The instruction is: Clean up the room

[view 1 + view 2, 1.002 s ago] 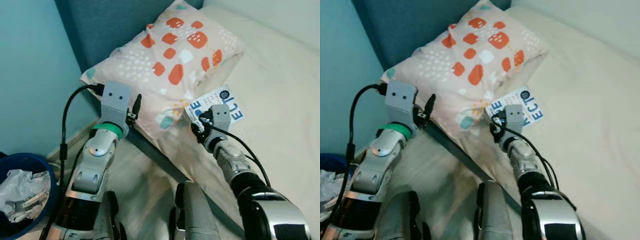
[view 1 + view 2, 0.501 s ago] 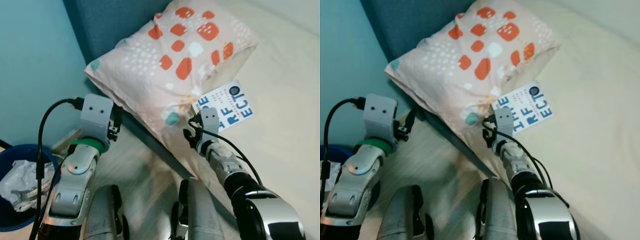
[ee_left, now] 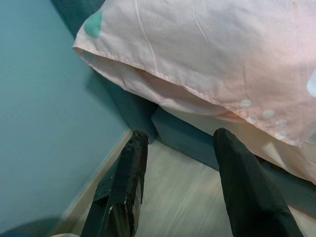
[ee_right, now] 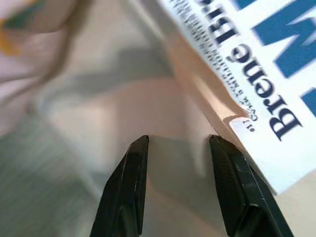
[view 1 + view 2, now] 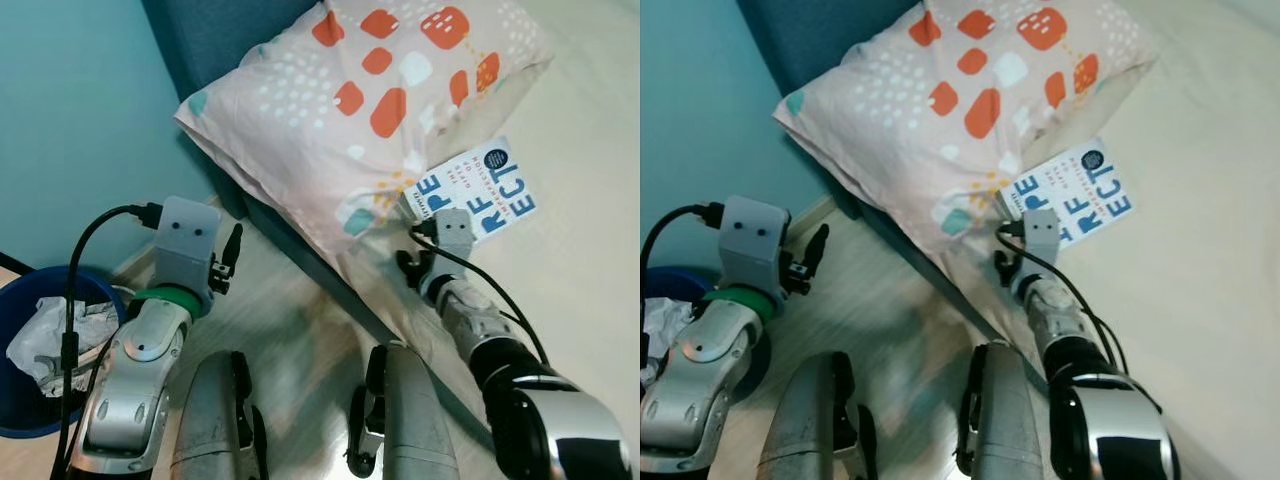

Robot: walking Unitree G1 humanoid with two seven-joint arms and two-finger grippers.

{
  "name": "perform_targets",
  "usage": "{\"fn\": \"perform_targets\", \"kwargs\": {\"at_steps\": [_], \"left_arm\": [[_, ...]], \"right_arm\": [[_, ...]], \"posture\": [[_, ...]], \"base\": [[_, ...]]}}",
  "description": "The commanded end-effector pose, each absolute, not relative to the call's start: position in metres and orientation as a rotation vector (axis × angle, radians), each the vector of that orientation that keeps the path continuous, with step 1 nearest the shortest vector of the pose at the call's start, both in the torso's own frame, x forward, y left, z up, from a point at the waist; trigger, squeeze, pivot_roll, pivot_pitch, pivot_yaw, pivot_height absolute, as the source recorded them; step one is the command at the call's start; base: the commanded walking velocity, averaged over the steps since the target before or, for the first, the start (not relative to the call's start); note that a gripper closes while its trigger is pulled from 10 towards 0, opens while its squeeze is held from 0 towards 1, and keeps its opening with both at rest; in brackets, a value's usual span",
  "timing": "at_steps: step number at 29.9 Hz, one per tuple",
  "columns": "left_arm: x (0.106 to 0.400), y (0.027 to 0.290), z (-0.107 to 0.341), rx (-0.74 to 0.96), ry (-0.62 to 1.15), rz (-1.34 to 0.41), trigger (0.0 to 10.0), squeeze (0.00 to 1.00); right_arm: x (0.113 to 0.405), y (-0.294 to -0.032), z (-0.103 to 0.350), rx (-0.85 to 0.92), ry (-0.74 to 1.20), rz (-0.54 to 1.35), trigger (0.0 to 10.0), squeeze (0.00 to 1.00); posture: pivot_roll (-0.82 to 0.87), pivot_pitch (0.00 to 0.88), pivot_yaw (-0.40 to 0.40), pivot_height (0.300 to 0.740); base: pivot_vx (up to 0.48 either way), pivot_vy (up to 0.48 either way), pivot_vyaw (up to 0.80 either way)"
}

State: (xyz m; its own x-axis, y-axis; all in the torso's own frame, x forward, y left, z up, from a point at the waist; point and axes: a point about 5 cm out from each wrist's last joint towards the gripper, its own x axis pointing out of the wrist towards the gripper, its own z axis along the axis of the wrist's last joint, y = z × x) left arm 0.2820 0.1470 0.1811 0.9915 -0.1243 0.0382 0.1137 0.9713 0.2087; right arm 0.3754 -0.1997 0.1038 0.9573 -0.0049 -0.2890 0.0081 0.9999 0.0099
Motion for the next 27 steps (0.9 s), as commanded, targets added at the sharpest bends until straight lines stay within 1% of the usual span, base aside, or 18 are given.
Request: {"fn": "perform_targets", "kwargs": {"at_steps": [1,4,8,12,13,14,17,18,20,21,22,24,26,27], "left_arm": [[0.280,0.145,0.174,0.205,-0.018,-0.128,10.0,0.00],[0.281,0.144,0.175,0.203,-0.018,-0.130,10.0,0.00],[0.289,0.140,0.177,0.192,-0.033,-0.136,10.0,0.00],[0.291,0.138,0.177,0.189,-0.039,-0.138,10.0,0.00],[0.293,0.137,0.178,0.186,-0.046,-0.141,10.0,0.00],[0.297,0.135,0.179,0.183,-0.054,-0.141,10.0,0.00],[0.297,0.135,0.179,0.183,-0.054,-0.141,10.0,0.00],[0.299,0.134,0.181,0.179,-0.064,-0.139,10.0,0.00],[0.299,0.134,0.181,0.179,-0.064,-0.139,10.0,0.00],[0.304,0.133,0.184,0.170,-0.081,-0.130,10.0,0.00],[0.312,0.129,0.188,0.155,-0.108,-0.127,10.0,0.00],[0.312,0.129,0.188,0.155,-0.108,-0.127,10.0,0.00],[0.316,0.125,0.188,0.147,-0.121,-0.137,10.0,0.00],[0.318,0.123,0.189,0.142,-0.125,-0.143,10.0,0.00]], "right_arm": [[0.366,-0.213,0.090,-0.006,0.344,-0.069,10.0,0.00],[0.366,-0.217,0.091,-0.004,0.342,-0.086,10.0,0.00],[0.364,-0.228,0.093,0.001,0.336,-0.132,10.0,0.00],[0.364,-0.229,0.093,-0.001,0.336,-0.131,10.0,0.00],[0.364,-0.227,0.092,0.008,0.338,-0.111,10.0,0.00],[0.365,-0.220,0.090,0.011,0.344,-0.068,10.0,0.00],[0.365,-0.220,0.090,0.011,0.344,-0.068,10.0,0.00],[0.365,-0.212,0.089,0.019,0.347,-0.020,10.0,0.00],[0.365,-0.212,0.089,0.019,0.347,-0.020,10.0,0.00],[0.365,-0.200,0.088,0.031,0.325,0.044,10.0,0.00],[0.359,-0.179,0.084,0.069,0.268,0.203,10.0,0.00],[0.359,-0.179,0.084,0.069,0.268,0.203,10.0,0.00],[0.351,-0.168,0.085,0.074,0.207,0.308,10.0,0.00],[0.348,-0.168,0.088,0.076,0.169,0.309,10.0,0.00]], "posture": [[0.08,0.369,0.064,0.605],[0.07,0.358,0.062,0.605],[0.04,0.321,0.056,0.605],[0.04,0.311,0.055,0.605],[0.03,0.294,0.052,0.605],[0.02,0.257,0.040,0.605],[0.02,0.257,0.040,0.605],[0.02,0.257,0.040,0.605],[0.02,0.257,0.040,0.605],[0.01,0.204,0.020,0.605],[-0.01,0.171,0.013,0.605],[-0.01,0.171,0.013,0.605],[-0.03,0.144,0.010,0.605],[-0.04,0.123,0.008,0.605]], "base": [[0.000,0.000,0.00],[0.000,0.000,0.00],[0.000,0.000,0.00],[0.000,0.000,0.00],[0.000,0.000,0.00],[0.000,0.000,0.00],[0.000,0.000,0.00],[0.000,0.000,0.00],[0.000,0.000,0.00],[0.000,0.000,0.00],[0.000,0.000,0.00],[0.000,0.000,0.00],[0.000,0.000,0.00],[0.000,0.000,0.00]]}}
